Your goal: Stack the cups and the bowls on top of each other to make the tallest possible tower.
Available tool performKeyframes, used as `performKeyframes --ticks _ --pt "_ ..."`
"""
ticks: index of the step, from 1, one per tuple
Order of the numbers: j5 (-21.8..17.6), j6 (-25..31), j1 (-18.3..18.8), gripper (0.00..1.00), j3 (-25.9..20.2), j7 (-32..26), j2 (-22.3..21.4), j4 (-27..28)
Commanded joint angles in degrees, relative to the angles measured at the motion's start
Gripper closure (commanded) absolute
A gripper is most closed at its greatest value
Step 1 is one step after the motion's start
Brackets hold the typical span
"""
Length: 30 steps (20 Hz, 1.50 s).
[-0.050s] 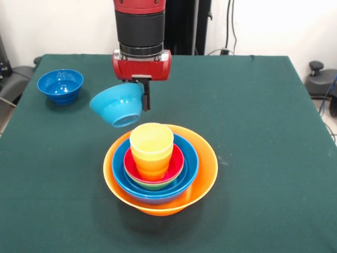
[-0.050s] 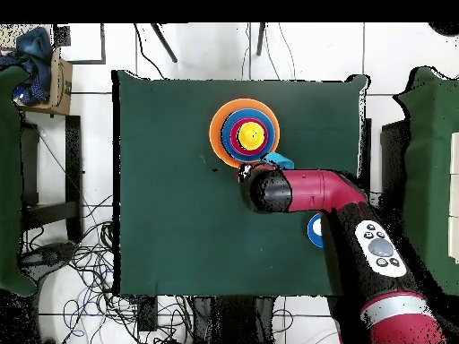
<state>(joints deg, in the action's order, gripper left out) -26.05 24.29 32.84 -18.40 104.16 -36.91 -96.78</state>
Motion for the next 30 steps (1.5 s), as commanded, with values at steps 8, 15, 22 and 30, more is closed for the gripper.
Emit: performKeyframes --ticks 8,15,22,30 --pt "3.2 0.8 -1.8 1.0 -1.4 4.6 -0.3 2.5" --pt "5.1 2.2 -1.9 1.0 -1.4 3.9 -0.8 2.8" --pt "6.7 3.7 -2.3 1.0 -1.3 3.3 -1.6 3.2" --pt "8.7 5.6 -2.4 1.0 -1.7 2.5 -2.7 3.3"
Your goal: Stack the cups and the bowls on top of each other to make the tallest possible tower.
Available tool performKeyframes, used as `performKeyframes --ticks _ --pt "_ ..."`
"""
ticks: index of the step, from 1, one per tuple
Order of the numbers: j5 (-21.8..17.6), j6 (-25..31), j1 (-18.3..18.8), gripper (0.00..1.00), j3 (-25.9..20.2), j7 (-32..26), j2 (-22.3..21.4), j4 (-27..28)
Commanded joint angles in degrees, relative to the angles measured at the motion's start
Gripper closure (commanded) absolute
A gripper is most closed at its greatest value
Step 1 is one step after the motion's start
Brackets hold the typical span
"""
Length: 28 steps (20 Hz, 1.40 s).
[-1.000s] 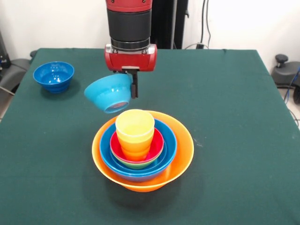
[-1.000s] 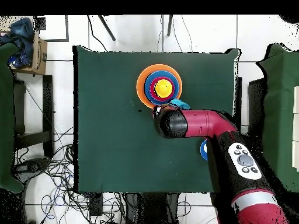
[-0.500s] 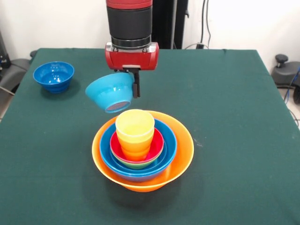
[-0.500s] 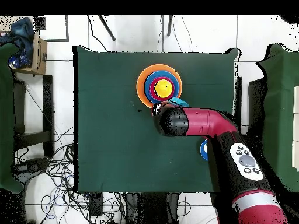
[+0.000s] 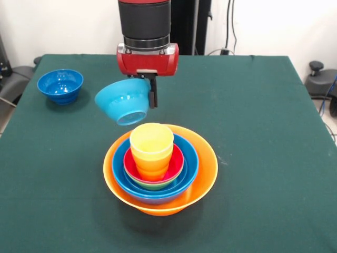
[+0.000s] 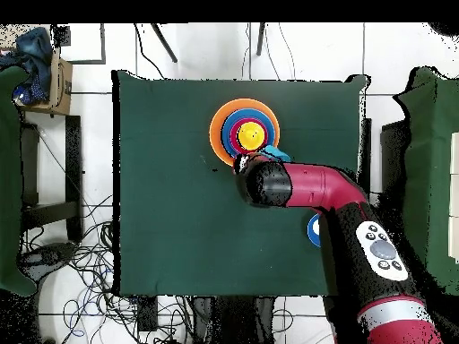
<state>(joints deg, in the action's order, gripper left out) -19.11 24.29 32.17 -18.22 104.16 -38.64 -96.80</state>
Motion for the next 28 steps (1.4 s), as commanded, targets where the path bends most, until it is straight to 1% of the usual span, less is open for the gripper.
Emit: performKeyframes --ticks 1,3,10,16,28 --pt "1.9 5.8 -1.7 1.0 -1.9 2.4 -1.1 3.2" --pt "2.4 6.1 -1.6 1.0 -2.0 2.1 -1.4 3.1" --pt "5.0 10.1 -2.0 1.0 -2.4 1.8 -3.3 3.4" --pt "5.2 10.9 -3.1 1.0 -1.5 2.4 -2.6 5.0" --pt "6.1 11.4 -3.7 1.0 -0.9 2.3 -2.3 6.1"
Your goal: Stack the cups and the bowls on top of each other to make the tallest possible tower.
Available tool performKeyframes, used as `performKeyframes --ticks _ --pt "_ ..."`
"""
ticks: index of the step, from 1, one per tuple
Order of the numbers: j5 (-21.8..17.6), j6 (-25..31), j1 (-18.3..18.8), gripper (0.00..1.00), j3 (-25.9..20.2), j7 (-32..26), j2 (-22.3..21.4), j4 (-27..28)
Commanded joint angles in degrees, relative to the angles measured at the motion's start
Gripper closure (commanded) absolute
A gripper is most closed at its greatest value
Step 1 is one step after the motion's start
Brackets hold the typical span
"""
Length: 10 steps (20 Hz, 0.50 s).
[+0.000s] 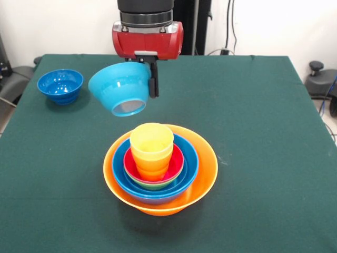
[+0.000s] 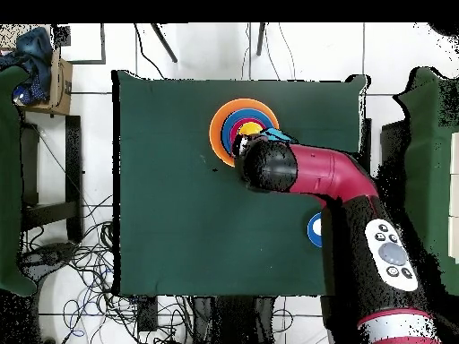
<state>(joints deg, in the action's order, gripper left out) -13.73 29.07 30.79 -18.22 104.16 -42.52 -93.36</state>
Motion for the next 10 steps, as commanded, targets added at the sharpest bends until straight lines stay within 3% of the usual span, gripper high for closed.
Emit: performKeyframes --ticks 1,10 --pt "0.8 6.8 -2.4 1.0 -0.9 2.3 1.6 2.8" --pt "0.5 5.7 -3.5 1.0 -0.2 3.6 2.7 3.8"
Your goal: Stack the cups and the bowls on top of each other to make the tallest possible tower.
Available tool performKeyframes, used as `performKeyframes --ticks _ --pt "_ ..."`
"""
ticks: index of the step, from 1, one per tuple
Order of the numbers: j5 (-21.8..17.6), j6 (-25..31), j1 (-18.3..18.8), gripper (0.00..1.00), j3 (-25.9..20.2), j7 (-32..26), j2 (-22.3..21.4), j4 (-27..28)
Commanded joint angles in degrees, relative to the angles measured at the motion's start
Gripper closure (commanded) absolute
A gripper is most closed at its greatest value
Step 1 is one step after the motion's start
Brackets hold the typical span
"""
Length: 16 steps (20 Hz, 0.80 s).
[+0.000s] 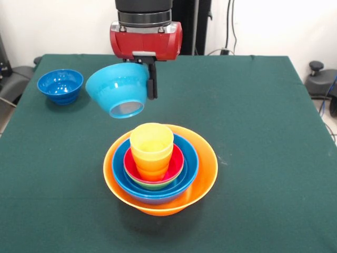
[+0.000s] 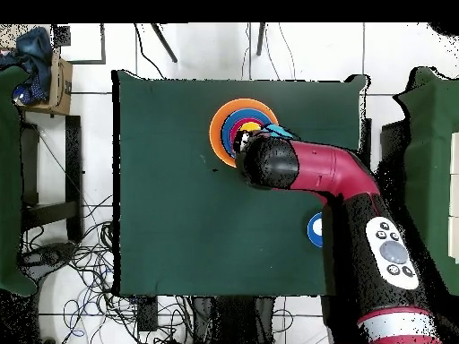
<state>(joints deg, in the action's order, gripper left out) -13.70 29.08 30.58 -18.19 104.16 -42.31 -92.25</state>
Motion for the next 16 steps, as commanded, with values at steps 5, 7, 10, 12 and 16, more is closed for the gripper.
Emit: performKeyframes --ticks 5,7,10,12,16 --pt "0.7 5.9 -5.4 1.0 0.7 5.3 3.7 4.0" --pt "0.8 5.9 -6.5 1.0 1.4 6.2 4.0 4.4" --pt "1.2 6.1 -7.9 1.0 2.1 7.0 4.3 4.9" --pt "1.5 6.3 -8.7 1.0 2.6 7.4 4.6 5.3" --pt "1.3 4.6 -9.3 1.0 3.3 7.1 5.0 4.8"
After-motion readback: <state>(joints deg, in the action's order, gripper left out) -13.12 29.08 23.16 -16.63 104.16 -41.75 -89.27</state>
